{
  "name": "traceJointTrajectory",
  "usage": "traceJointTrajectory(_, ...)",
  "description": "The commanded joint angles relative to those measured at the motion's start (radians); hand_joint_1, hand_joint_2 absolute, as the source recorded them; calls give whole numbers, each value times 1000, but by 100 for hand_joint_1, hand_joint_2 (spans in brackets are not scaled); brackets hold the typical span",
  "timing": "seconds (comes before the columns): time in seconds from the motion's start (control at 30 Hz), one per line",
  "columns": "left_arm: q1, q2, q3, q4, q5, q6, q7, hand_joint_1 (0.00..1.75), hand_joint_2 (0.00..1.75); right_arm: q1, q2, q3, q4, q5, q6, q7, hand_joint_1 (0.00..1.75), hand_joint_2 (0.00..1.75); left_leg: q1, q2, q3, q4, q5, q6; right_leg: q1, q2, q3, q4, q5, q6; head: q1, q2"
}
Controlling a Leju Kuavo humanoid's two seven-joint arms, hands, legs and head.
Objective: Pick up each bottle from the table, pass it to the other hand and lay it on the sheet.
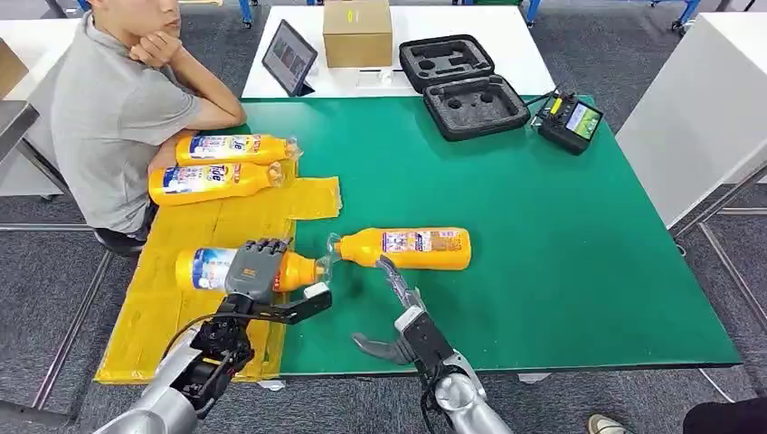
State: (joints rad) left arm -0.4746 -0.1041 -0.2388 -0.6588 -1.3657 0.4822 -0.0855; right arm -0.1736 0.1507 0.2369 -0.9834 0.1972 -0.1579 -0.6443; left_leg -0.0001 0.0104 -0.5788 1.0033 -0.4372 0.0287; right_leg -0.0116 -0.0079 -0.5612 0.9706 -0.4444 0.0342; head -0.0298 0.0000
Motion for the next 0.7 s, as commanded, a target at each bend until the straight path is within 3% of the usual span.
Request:
traceJointTrajectory(0.03,-28,-3,0,78,-23,-34,4,0,175,-55,-3,-24,69,2,2,4,0,175,0,-1,1,0,0,-1,0,0,1,-1,1,-1,0,0)
traceJointTrajectory(0.47,-22,-8,-13,32,-53,-64,27,0,175,-47,-1,-33,63,4,-1,0,0,175,1,-2,1,0,1,-1,0,-1,1,0,1,0,0,0)
traceJointTrajectory(0.7,53,-11,-32,-162,-91,-92,56,0,175,-26,-4,-52,27,19,-15,3,0,175,1,-1,0,0,1,-1,0,0,1,-1,2,-2,0,0)
